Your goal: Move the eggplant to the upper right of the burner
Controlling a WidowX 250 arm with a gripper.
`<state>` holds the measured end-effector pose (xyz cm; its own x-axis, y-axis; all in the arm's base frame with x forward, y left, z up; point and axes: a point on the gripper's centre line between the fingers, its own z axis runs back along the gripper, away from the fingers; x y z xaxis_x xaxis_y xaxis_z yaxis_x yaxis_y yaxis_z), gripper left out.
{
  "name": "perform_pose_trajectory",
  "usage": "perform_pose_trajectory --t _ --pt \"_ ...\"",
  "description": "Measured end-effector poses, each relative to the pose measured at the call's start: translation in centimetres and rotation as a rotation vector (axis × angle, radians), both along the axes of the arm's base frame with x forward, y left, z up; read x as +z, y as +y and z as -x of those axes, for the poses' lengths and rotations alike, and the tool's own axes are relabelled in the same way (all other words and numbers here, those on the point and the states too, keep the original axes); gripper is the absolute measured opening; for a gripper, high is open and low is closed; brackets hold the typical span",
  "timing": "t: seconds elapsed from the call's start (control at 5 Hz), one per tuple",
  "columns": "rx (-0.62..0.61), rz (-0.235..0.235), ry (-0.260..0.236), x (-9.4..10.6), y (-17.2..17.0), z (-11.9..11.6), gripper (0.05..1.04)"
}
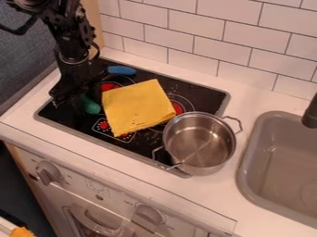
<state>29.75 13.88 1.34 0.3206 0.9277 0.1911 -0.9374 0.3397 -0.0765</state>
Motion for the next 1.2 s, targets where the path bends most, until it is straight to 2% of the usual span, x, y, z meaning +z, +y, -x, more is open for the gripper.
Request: perform_pose_trajectory --t 0.2,0.4,0.6,1.0,1.2 --pt "0.06 -0.016 0.019 0.1 0.4 0.3 0.427" --pt "0.13 -0.001 -0.038 2.1 0.5 -0.2 0.427" --pt "0.276 0.039 -0.088 4.9 0.9 -0.3 0.427" --pt "0.239 0.117 -0.125 6.1 -3.9 -2.8 0.427" --pt "0.15 0.129 -0.157 7.0 -7.6 -4.7 0.427"
